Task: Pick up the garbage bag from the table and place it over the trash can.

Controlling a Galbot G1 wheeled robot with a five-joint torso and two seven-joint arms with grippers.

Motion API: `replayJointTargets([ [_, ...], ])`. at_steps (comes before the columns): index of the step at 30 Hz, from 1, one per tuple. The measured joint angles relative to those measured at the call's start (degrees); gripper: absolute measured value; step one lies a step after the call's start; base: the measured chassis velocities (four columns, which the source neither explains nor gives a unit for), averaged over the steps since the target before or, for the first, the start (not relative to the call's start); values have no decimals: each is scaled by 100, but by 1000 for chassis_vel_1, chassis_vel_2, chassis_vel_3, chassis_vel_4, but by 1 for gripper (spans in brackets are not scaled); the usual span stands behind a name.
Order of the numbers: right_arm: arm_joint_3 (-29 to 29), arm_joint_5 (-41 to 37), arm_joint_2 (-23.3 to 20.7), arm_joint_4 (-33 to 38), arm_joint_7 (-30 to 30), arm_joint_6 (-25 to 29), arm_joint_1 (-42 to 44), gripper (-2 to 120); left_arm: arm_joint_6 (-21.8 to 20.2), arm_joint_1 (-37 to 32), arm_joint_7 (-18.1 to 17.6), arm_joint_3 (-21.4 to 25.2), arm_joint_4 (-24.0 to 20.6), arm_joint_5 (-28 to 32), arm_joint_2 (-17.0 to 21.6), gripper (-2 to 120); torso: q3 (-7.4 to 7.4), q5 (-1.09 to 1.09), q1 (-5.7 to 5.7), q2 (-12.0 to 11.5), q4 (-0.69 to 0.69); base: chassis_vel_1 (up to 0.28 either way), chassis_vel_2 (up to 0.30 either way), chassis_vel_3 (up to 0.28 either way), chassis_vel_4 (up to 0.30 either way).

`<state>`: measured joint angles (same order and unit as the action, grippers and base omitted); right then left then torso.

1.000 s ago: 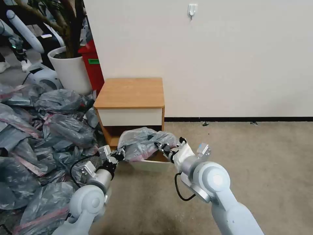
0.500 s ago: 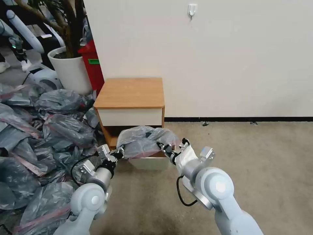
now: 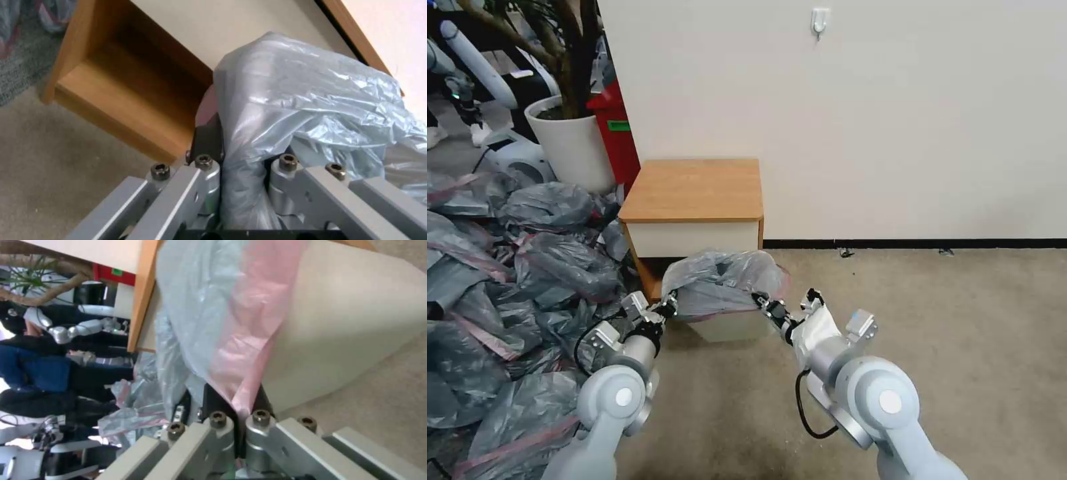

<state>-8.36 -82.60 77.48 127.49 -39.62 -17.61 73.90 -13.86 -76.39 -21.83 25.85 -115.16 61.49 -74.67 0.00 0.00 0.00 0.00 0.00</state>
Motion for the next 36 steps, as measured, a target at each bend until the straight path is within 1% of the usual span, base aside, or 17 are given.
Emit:
replayJointTargets([
  [6,3,175,12,-156,85,61,105,0,-8,-13,-76,17,-53,134,-17,10,0,0,0,0,0,0,0,0,0],
  [15,42,567,-32,-795,261,212,-37,0,-303,-165,-133,113,-247,419,6,10,0,0,0,0,1,0,0,0,0],
  [22,85,776,-51,-1029,350,255,-44,0,-380,-233,-133,130,-281,489,14,10,0,0,0,0,1,0,0,0,0],
  [25,110,986,-65,-1206,425,293,-76,0,-488,-258,-132,130,-290,507,19,10,0,0,0,0,0,0,0,0,0],
  [32,141,1330,-132,-1316,578,376,-69,0,-618,-281,-130,130,-296,511,49,10,0,0,0,0,0,0,0,0,0],
  [33,143,1393,-168,-1318,598,403,-45,3,-630,-280,-128,146,-279,504,79,10,0,0,0,0,0,0,0,0,0],
  [36,176,1560,-220,-1290,676,483,7,6,-629,-250,-128,160,-227,504,150,10,0,0,0,0,0,0,0,0,0],
])
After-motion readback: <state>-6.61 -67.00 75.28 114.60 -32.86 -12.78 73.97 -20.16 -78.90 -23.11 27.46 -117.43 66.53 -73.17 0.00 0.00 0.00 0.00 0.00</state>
